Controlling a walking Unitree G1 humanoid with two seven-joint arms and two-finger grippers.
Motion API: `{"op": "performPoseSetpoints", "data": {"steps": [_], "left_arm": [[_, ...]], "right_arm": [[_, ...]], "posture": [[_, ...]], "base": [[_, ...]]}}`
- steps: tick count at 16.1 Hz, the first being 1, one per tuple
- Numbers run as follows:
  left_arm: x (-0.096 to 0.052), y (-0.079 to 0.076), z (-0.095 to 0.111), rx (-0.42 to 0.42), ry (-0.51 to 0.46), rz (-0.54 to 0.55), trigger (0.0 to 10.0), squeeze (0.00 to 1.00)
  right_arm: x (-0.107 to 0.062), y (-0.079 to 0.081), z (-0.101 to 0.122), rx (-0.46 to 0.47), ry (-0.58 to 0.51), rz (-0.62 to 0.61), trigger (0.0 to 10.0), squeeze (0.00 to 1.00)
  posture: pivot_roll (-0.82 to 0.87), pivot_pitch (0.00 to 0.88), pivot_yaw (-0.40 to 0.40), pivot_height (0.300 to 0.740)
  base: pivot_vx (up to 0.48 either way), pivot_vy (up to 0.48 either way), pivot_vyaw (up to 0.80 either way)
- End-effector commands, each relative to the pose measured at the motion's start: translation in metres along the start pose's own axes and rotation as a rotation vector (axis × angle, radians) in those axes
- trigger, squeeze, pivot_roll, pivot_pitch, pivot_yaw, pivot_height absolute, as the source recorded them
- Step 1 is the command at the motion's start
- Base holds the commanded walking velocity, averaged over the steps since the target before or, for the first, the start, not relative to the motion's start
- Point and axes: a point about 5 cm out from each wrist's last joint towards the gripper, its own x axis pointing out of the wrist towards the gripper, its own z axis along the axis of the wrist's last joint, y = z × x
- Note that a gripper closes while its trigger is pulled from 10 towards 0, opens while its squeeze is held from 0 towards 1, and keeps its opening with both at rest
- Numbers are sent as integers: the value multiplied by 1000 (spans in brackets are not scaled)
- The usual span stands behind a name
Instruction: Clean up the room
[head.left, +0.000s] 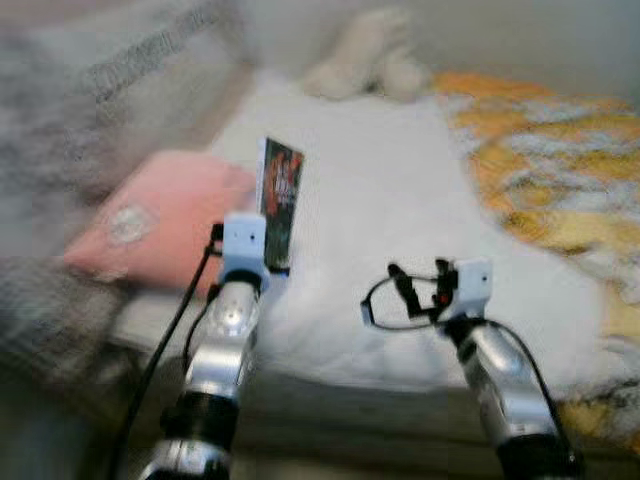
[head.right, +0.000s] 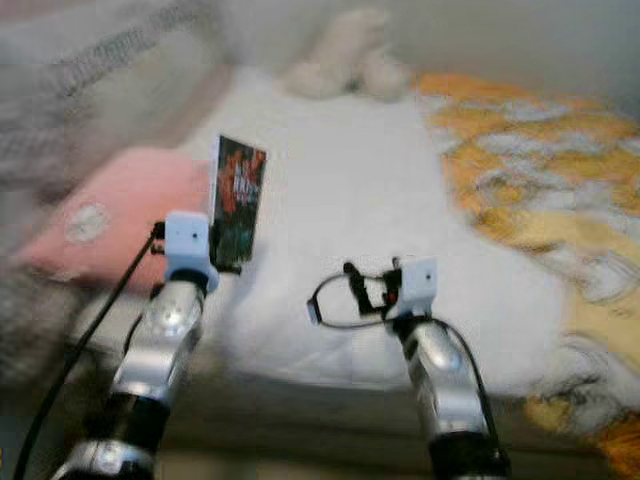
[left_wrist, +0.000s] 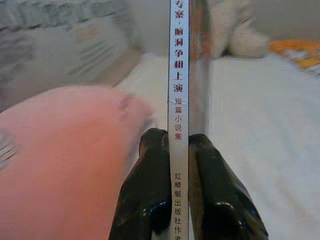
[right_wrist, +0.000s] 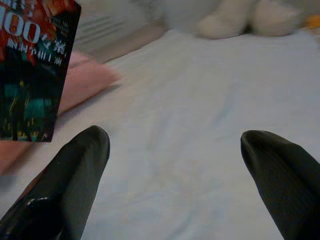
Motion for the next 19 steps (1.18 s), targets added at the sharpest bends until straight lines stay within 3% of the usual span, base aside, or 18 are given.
{"op": "performPoseSetpoints", "data": {"steps": [1,6,9,14,16,19], "left_arm": [[-1,-5,4,9,-20,-9,10000,0],[1,-1,-4,54,8,2,10000,0],[6,-5,3,60,-16,-22,10000,0],[14,-8,21,98,-104,-49,10000,0],[13,-9,34,66,-175,-65,10000,0],[13,-7,43,47,-226,-57,10000,0]], "right_arm": [[-1,-2,-4,3,19,3,10000,0],[-3,-1,-9,14,39,19,10000,0],[-4,-1,-10,3,34,15,10000,0],[-10,-7,-2,-87,-37,-98,10000,0],[-18,-15,12,-169,-133,-229,10000,0],[-30,-27,14,-187,-161,-388,10000,0]], "posture": [[204,0,-17,740],[201,0,-13,740],[188,0,-3,740],[164,0,13,740],[159,0,14,740],[150,0,13,740]], "base": [[0,0,450],[0,0,420],[0,0,404],[0,0,90],[0,0,0],[320,0,0]]}}
